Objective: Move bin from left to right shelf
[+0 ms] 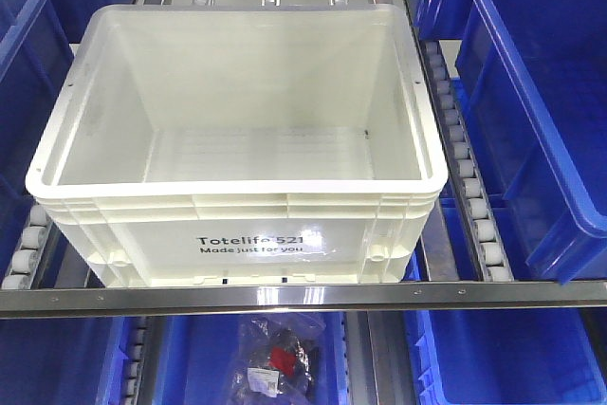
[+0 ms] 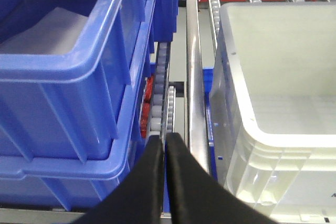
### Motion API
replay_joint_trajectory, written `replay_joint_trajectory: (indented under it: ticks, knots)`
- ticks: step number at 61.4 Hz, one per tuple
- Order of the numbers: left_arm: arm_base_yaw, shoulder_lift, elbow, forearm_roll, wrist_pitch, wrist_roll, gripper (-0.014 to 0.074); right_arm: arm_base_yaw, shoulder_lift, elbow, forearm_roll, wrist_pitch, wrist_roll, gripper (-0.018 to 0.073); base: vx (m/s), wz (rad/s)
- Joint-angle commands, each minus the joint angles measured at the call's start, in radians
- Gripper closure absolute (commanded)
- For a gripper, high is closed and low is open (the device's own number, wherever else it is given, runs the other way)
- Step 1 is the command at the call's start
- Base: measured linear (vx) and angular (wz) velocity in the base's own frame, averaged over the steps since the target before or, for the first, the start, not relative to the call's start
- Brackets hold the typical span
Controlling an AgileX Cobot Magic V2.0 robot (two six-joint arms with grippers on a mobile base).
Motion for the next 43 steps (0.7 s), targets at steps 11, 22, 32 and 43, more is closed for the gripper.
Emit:
replay_joint_trajectory:
  ticks: [11, 22, 32, 43]
  knots:
    - [0.000, 0.016, -0.020, -0.004, -0.038, -0.008, 0.0474, 0.001, 0.044, -0.033, 0.000, -0.033, -0.002, 0.0453, 0.00, 0.00]
    - [0.000, 0.016, -0.020, -0.004, -0.044, -0.008, 0.0185, 0.001, 0.044, -0.033, 0.000, -0.017, -0.002, 0.0113, 0.00, 0.00]
    - [0.000, 0.016, -0.020, -0.004, -0.060, -0.008, 0.0002, 0.001, 0.044, -0.033, 0.000, -0.013, 0.005, -0.0137, 0.00, 0.00]
    - [0.000, 0.017, -0.024, -0.004, -0.053, 0.006, -0.0015, 0.001, 0.045, -0.034, 0.000, -0.007, 0.002, -0.0161, 0.00, 0.00]
